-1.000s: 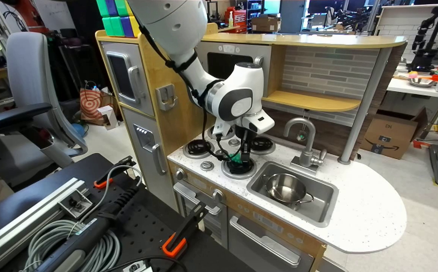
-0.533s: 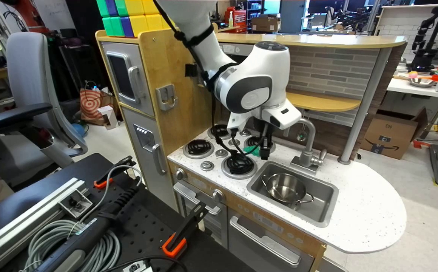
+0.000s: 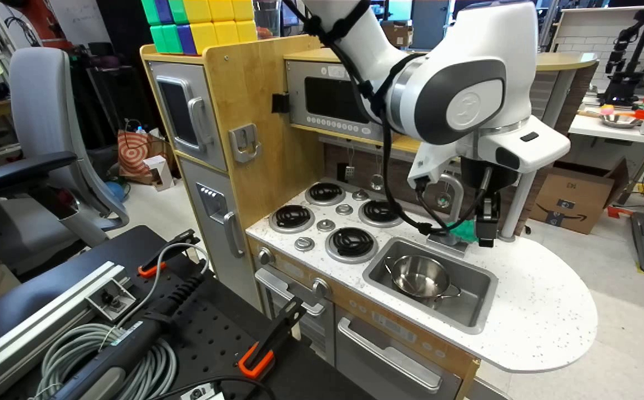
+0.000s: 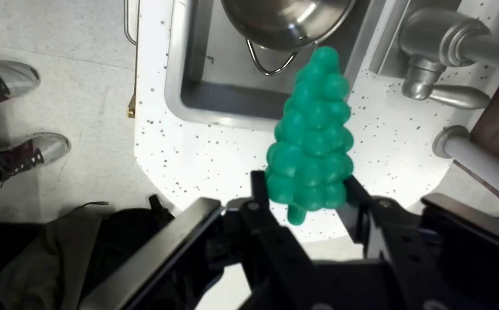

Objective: Put the green object inside the silver pot

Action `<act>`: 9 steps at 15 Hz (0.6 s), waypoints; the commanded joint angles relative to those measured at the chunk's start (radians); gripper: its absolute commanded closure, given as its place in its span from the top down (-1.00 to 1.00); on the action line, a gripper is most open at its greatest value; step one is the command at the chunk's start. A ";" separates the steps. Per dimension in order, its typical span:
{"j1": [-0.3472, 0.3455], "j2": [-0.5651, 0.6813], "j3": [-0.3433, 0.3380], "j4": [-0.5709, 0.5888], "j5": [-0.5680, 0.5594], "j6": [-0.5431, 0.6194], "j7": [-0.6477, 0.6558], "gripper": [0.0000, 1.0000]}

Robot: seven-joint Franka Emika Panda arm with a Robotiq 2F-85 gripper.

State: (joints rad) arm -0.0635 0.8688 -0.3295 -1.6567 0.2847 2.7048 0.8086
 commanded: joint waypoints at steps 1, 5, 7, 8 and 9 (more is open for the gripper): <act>0.033 0.112 -0.026 0.145 -0.060 -0.092 0.126 -0.65; 0.038 0.215 0.004 0.256 -0.097 -0.143 0.205 -0.65; 0.047 0.275 -0.003 0.312 -0.108 -0.152 0.250 -0.65; 0.051 0.307 -0.011 0.340 -0.119 -0.154 0.275 -0.65; 0.045 0.330 -0.006 0.370 -0.120 -0.172 0.296 -0.65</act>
State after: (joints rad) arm -0.0137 1.0991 -0.3230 -1.4229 0.1911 2.5940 1.0287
